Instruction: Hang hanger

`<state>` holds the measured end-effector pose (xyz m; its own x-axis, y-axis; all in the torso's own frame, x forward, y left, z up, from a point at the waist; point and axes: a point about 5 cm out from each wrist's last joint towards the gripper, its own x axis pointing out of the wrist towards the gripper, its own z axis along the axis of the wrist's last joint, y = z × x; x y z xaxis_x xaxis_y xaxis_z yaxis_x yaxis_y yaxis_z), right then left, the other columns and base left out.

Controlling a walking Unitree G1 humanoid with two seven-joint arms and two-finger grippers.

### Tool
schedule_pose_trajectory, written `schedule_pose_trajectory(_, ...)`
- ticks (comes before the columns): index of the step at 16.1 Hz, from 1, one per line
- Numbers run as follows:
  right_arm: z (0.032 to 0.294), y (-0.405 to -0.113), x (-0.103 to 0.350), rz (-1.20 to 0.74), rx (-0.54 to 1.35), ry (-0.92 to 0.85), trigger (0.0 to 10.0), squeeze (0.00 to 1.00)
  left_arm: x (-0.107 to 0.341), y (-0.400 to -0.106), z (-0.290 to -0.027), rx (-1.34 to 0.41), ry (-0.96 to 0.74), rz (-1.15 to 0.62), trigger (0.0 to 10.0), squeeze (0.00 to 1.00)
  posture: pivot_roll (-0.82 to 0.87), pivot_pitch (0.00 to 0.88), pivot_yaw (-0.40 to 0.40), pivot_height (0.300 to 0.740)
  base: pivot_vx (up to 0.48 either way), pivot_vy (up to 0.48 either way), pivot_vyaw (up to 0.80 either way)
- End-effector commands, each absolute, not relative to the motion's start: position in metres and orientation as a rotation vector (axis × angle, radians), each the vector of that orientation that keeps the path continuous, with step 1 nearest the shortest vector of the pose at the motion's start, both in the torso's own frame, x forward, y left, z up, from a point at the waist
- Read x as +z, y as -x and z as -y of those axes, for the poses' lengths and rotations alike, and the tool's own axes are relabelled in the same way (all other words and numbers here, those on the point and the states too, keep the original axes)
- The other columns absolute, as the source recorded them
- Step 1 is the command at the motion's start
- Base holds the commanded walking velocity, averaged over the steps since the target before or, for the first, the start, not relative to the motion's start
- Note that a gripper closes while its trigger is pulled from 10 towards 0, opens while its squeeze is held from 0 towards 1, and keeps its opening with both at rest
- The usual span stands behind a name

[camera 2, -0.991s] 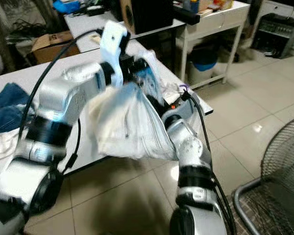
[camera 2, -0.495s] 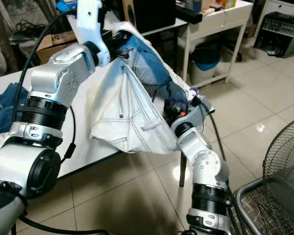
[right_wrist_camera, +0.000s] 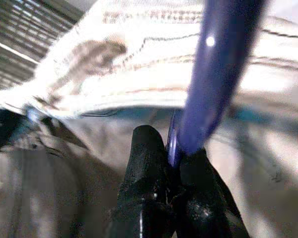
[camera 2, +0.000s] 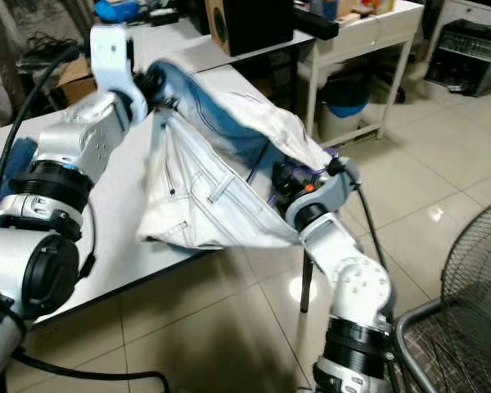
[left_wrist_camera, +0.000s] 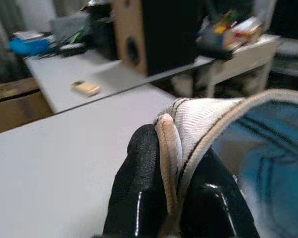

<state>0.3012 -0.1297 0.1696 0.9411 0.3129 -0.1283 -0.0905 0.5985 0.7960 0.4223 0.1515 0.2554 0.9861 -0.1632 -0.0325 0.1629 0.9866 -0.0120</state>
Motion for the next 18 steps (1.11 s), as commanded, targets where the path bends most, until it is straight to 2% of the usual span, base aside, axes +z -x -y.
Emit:
schedule_pose_trajectory(1, 0.125, -0.291, 0.175, -0.297, 0.29, -0.922, 10.0, 0.0, 0.242, -0.421, -0.175, -0.09, -0.09, -0.063, 0.0, 0.0, -0.17, 0.0, 0.158, 0.74, 0.0, 0.0, 0.0)
schedule_pose_trajectory(4, 0.129, -0.28, 0.19, -0.286, 0.344, -0.906, 10.0, 0.0, 0.18, -0.409, -0.191, -0.072, -0.209, -0.244, 0.0, 0.0, -0.19, 0.0, 0.16, 0.74, 0.0, 0.0, 0.0)
schedule_pose_trajectory(6, 0.131, -0.278, 0.198, -0.269, 0.367, -0.889, 10.0, 0.0, 0.156, -0.401, -0.196, -0.082, -0.223, -0.314, 0.0, 0.0, -0.19, 0.0, 0.16, 0.74, 0.0, 0.0, 0.0)
schedule_pose_trajectory(7, 0.135, -0.278, 0.212, -0.241, 0.397, -0.861, 10.0, 0.0, 0.119, -0.385, -0.2, -0.101, -0.223, -0.422, 0.0, 0.0, -0.22, 0.0, 0.148, 0.74, 0.0, 0.0, 0.0)
schedule_pose_trajectory(10, 0.14, -0.28, 0.244, -0.149, 0.469, -0.749, 10.0, 0.0, 0.055, -0.345, -0.209, -0.141, -0.22, -0.601, 0.0, 0.0, -0.23, 0.0, 0.124, 0.74, 0.0, 0.0, 0.0)
schedule_pose_trajectory(12, 0.137, -0.28, 0.259, -0.13, 0.537, -0.673, 10.0, 0.0, 0.03, -0.325, -0.207, -0.213, -0.154, -0.651, 0.0, 0.0, -0.22, 0.0, 0.101, 0.74, 0.0, 0.0, 0.0)
schedule_pose_trajectory(15, 0.134, -0.28, 0.276, -0.114, 0.645, -0.594, 10.0, 0.0, 0.01, -0.299, -0.207, -0.288, -0.008, -0.638, 0.0, 0.0, -0.22, 0.0, 0.062, 0.74, 0.0, 0.0, 0.74)
schedule_pose_trajectory(18, 0.136, -0.283, 0.289, -0.109, 0.686, -0.553, 10.0, 0.0, -0.001, -0.276, -0.213, -0.362, 0.016, -0.634, 0.0, 0.0, -0.21, 0.0, 0.044, 0.74, 0.0, 0.0, 0.8)
